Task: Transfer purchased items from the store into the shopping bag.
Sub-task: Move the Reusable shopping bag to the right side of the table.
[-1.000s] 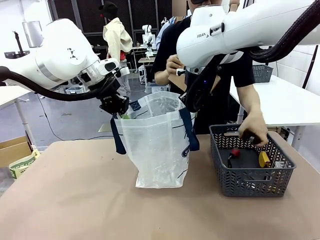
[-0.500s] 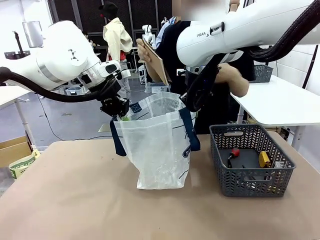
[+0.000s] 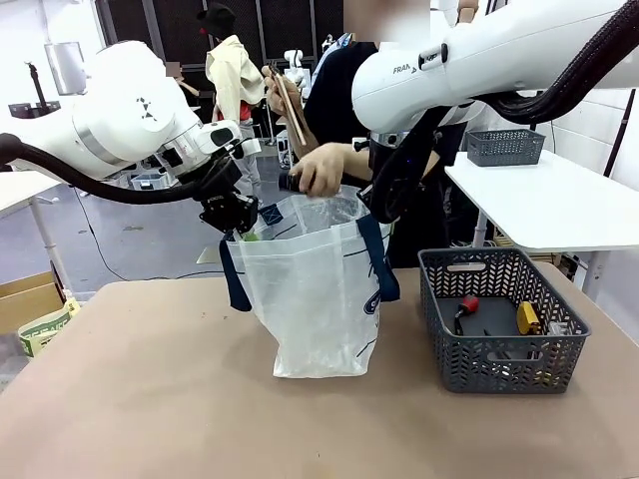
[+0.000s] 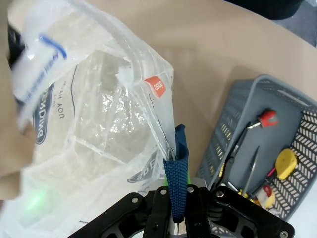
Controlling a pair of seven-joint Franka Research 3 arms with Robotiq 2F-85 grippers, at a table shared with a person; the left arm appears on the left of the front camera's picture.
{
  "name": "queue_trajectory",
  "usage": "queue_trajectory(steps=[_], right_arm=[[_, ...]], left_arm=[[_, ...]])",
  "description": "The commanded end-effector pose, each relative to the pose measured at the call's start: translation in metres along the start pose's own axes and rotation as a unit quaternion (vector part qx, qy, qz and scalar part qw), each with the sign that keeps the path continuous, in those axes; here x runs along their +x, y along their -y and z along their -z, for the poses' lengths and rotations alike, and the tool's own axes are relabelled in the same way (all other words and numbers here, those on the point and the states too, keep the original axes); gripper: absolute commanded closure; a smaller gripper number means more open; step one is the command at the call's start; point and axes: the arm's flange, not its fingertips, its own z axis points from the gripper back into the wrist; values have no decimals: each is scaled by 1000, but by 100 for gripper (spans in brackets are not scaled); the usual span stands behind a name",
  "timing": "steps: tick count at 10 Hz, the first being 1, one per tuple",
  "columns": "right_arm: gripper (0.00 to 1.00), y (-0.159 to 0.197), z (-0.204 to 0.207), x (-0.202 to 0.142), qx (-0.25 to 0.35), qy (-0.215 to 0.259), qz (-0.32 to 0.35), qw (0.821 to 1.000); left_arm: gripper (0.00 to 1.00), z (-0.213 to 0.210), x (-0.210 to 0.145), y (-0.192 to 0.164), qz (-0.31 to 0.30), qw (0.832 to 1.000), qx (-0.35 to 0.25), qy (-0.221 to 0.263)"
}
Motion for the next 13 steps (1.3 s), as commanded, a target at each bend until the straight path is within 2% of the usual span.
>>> queue_trajectory(steps=[1,13], right_arm=[[100,1,1,0,0,1,1,1000],[100,1,1,0,0,1,1,1000]], left_arm=[[100,-1,0,-1,-6,1000,0,3],[100,-1,0,-1,-6,1000,0,3]])
